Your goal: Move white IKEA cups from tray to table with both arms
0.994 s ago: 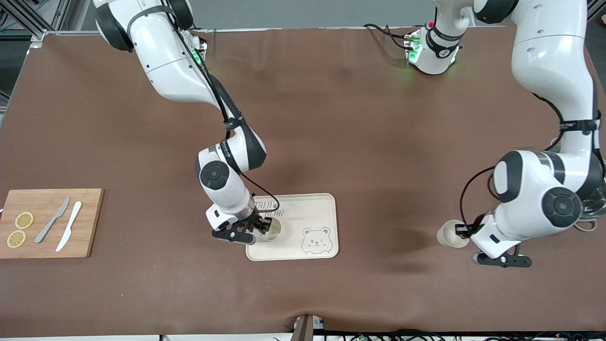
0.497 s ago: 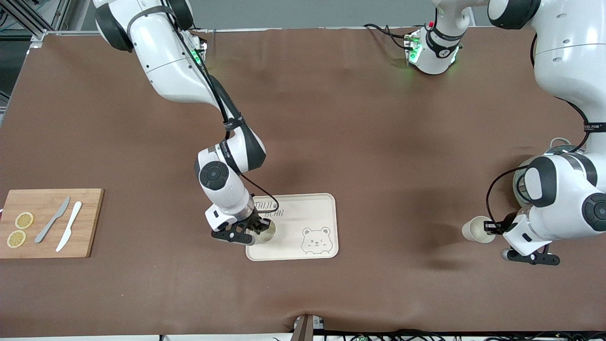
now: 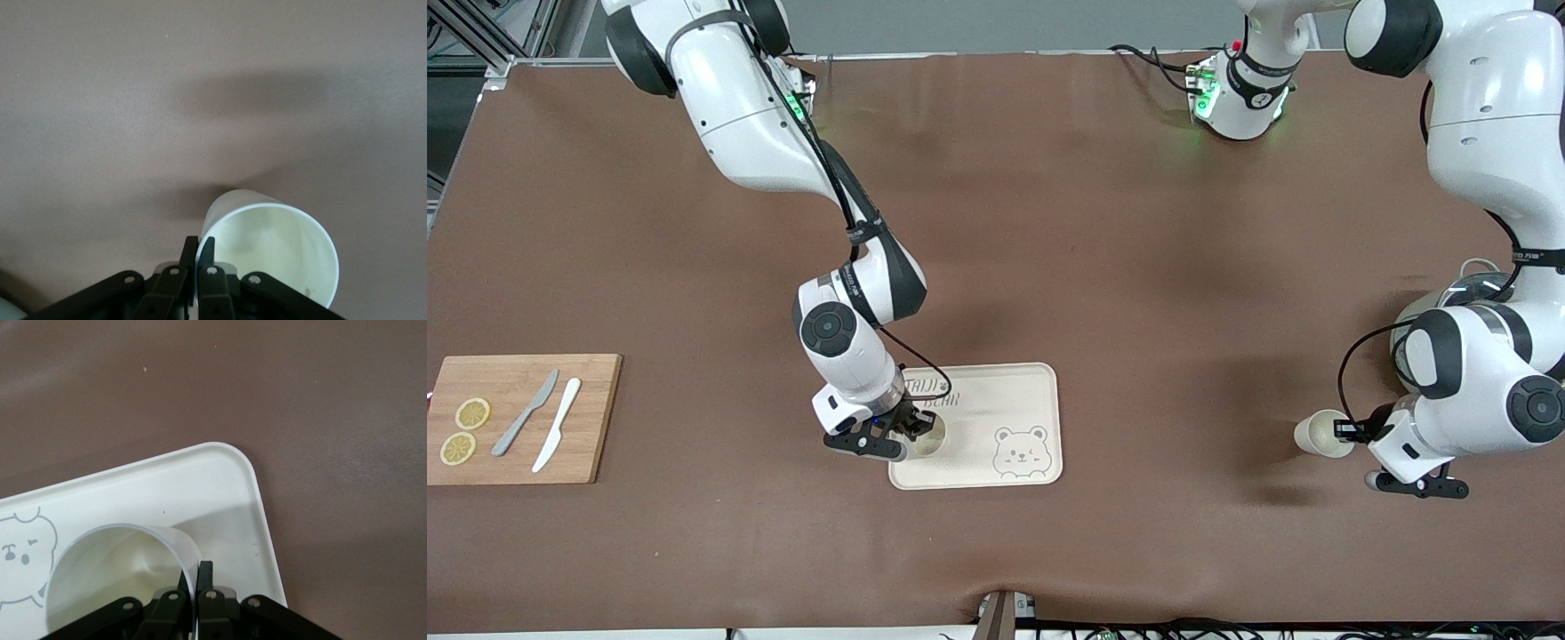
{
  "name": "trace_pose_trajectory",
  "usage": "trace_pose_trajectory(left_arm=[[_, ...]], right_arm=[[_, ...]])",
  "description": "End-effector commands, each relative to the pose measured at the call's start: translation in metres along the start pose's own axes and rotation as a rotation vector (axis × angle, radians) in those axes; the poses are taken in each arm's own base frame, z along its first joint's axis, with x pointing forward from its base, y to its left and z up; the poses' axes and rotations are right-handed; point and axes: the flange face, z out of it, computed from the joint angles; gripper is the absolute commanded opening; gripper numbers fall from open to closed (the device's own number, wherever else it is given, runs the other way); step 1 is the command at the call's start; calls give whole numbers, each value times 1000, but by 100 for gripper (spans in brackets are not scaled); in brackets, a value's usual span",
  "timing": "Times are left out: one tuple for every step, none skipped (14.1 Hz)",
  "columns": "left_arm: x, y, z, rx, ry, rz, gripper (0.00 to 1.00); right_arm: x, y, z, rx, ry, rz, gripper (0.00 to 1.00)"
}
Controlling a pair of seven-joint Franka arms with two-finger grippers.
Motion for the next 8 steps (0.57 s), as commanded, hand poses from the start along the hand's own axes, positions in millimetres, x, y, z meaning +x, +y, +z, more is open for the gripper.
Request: trace_pose_trajectory(left_arm=[[1, 1, -1, 6, 6, 17, 0], [1, 1, -1, 7, 6, 18, 0], [1, 1, -2, 9, 10, 19, 0], [2, 1, 1, 10, 14, 19, 0], [2, 1, 1, 10, 16, 19, 5], [2, 1, 1, 10, 16, 19, 11], [2, 2, 1, 9, 16, 20, 27], [2, 2, 1, 9, 16, 20, 29]], right_arm=[[6, 3, -38, -53, -56, 2, 0], [18, 19, -49, -68, -65, -4, 0], [34, 35, -64, -61, -62, -32, 0], [50, 56, -74, -59, -64, -59, 0], [63, 80, -78, -66, -80, -77, 0], [72, 98, -78, -73, -92, -105, 0], [81, 114, -81, -72, -89, -131, 0], [90, 130, -82, -74, -89, -149, 0]])
